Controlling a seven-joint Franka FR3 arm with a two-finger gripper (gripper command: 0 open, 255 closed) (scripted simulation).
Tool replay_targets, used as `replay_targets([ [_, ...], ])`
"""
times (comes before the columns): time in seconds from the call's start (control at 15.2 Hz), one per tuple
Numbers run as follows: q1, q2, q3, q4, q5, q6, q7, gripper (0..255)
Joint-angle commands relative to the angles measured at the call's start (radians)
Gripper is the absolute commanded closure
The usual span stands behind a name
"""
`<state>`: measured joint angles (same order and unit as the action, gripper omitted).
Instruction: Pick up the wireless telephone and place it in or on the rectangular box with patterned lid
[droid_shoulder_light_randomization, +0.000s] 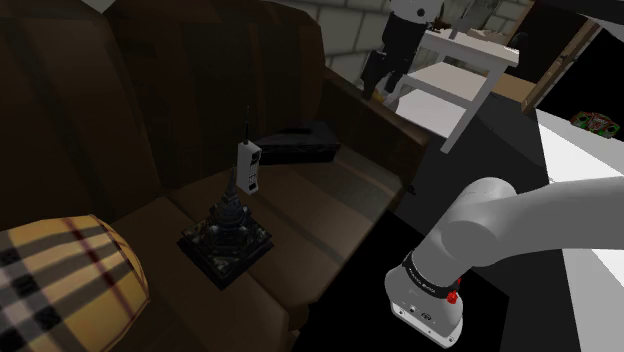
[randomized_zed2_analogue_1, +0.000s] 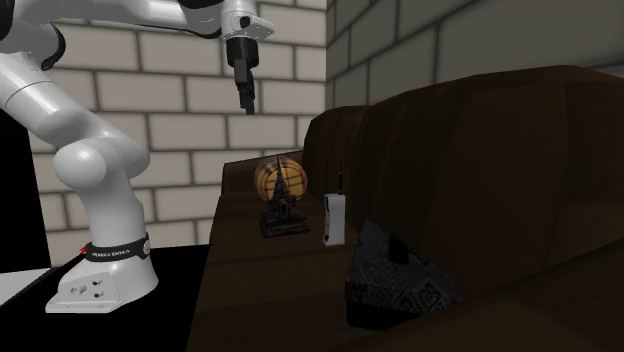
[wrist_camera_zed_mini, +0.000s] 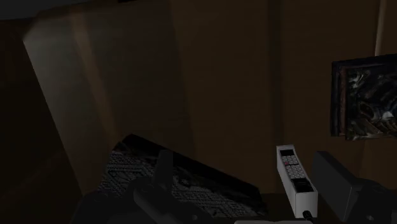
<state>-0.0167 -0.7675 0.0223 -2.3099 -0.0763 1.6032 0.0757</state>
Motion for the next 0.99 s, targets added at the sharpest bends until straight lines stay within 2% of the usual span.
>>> replay_targets([
  [0.0,0.0,0.0,0.0,0.0,0.0,0.0,0.0,0],
  [0.46,0.027,0.178,0.035,-0.032,0.028,0.212,0.028,0],
  [0.92,0.05,0.397,0.071,-0.001,0.041,0.401,0.054,0],
])
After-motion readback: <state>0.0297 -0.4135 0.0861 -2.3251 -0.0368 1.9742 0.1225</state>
